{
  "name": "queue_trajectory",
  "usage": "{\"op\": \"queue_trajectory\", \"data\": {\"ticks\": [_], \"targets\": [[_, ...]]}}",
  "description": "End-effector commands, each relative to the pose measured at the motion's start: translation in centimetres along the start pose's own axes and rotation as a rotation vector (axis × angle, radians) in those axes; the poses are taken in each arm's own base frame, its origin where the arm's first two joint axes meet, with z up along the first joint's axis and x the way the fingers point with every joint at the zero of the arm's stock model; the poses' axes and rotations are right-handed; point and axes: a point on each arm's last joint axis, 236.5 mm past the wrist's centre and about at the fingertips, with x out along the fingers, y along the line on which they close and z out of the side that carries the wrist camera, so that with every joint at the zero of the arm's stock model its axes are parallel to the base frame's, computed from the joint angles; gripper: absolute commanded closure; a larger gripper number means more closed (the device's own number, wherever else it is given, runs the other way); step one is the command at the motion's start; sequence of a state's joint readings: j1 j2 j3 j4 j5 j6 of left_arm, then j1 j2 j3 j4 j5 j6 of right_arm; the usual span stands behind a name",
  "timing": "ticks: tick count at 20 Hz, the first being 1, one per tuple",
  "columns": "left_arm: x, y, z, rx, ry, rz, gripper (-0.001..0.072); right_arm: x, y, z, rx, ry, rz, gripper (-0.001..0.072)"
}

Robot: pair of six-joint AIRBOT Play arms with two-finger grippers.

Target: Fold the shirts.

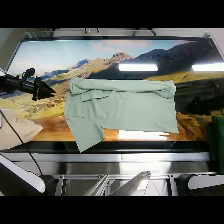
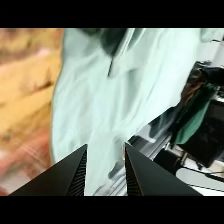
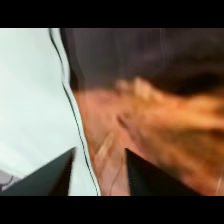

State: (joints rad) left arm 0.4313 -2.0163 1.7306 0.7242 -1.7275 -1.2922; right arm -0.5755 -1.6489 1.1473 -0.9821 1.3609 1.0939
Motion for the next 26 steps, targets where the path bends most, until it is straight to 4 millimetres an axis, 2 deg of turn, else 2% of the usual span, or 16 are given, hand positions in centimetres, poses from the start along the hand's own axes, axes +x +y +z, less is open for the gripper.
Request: {"op": "queue_trajectory", "data": {"ticks": [1,3,4,6,7,8,9,10,11,14,15,20,22,23,24,26], "targets": [[0.0,1.6,-4.1,-0.012,-0.005,0.067,0.0461,2.5,-1.6,-6.7,0.089,0.086,-0.050,0.0255],[0.9,2.3,-6.5,-0.053,0.029,0.081,0.0462,4.7,-2.1,-8.9,0.111,0.118,-0.041,0.0255],[1.5,2.8,-7.8,-0.076,0.048,0.089,0.0462,5.8,-1.8,-9.4,0.103,0.114,-0.021,0.0255],[2.9,3.4,-9.5,-0.119,0.062,0.085,0.0461,7.2,-0.6,-9.1,0.090,0.073,0.038,0.0269],[3.5,3.8,-10.1,-0.137,0.057,0.089,0.0462,7.4,0.2,-8.7,0.071,0.059,0.068,0.0370],[4.3,4.3,-10.7,-0.157,0.050,0.096,0.0461,7.5,0.8,-8.3,0.077,0.046,0.089,0.0415],[4.9,4.8,-11.1,-0.175,0.042,0.101,0.0462,7.5,1.3,-8.0,0.081,0.033,0.107,0.0501],[5.7,5.5,-11.5,-0.195,0.032,0.109,0.0461,7.5,1.7,-7.7,0.076,0.022,0.123,0.0676],[6.6,6.0,-11.8,-0.213,0.026,0.115,0.0462,7.5,2.0,-7.6,0.070,0.016,0.134,0.0696],[9.6,7.1,-13.3,-0.246,0.040,0.133,0.0462,7.5,2.1,-7.6,0.069,0.017,0.138,0.0696],[10.7,6.8,-13.7,-0.212,0.053,0.132,0.0486,7.5,2.1,-7.6,0.069,0.018,0.139,0.0696],[13.7,3.9,-11.2,-0.131,-0.032,0.071,0.0474,7.4,2.4,-8.0,0.064,0.033,0.152,0.0696],[14.8,3.2,-11.8,-0.104,0.001,0.078,0.0487,7.4,2.6,-8.1,0.064,0.041,0.158,0.0696],[15.2,2.7,-12.4,-0.094,0.029,0.073,0.0508,7.3,2.7,-8.3,0.061,0.048,0.165,0.0696],[15.2,2.0,-13.0,-0.077,0.062,0.055,0.0683,7.3,2.9,-8.5,0.060,0.056,0.171,0.0696],[14.5,0.3,-14.3,-0.051,0.140,-0.001,0.0685,7.0,3.4,-9.0,0.046,0.078,0.190,0.0697]]}}
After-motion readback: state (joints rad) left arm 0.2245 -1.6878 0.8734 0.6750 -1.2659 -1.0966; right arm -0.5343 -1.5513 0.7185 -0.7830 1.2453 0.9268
